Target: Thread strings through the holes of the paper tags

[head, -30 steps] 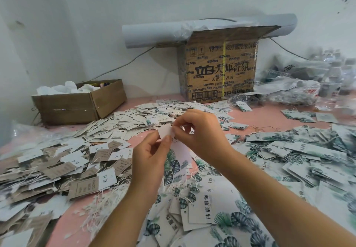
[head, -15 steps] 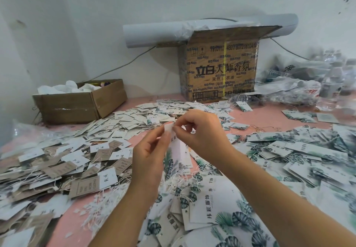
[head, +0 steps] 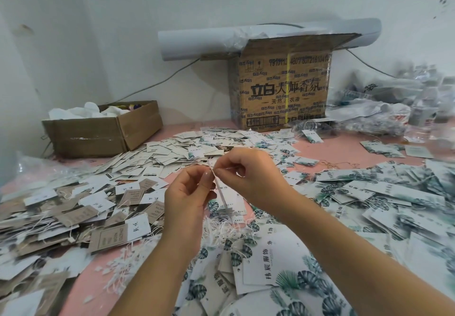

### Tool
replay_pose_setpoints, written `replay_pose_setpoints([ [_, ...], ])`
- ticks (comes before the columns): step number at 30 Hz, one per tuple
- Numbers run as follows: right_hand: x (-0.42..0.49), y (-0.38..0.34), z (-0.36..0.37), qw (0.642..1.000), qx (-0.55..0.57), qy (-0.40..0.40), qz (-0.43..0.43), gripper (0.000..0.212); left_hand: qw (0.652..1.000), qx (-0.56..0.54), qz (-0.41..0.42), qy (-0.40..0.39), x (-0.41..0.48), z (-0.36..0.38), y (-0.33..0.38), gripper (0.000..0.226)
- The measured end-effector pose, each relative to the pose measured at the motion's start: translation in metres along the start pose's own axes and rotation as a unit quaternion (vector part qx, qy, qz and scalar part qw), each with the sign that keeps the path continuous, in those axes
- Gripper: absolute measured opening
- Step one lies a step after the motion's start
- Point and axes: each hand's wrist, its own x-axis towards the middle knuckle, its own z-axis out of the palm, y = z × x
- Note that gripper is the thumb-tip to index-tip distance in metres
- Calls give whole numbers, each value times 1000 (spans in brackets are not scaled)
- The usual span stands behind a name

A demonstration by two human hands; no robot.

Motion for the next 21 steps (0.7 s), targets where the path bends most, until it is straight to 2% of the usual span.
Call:
replay_pose_setpoints([
  [5, 1, 3, 4, 999, 16, -17, 30, 7, 1000, 14, -13, 20, 0, 1, 2, 6],
  [9, 2, 9, -1, 992, 78, -37, 91, 14, 998, -17, -23, 49, 3, 1, 5, 23],
  [15, 5, 21, -13, 962, 165, -5, 216, 16, 981, -138, -39, 129, 8, -2, 13, 18],
  [18, 6, 26, -19, 952, 181, 1, 245, 19, 978, -125, -23, 163, 10, -7, 13, 17],
  [21, 6, 32, -25, 946, 190, 14, 261, 21, 980, -116, -9, 160, 12, -10, 12, 6],
])
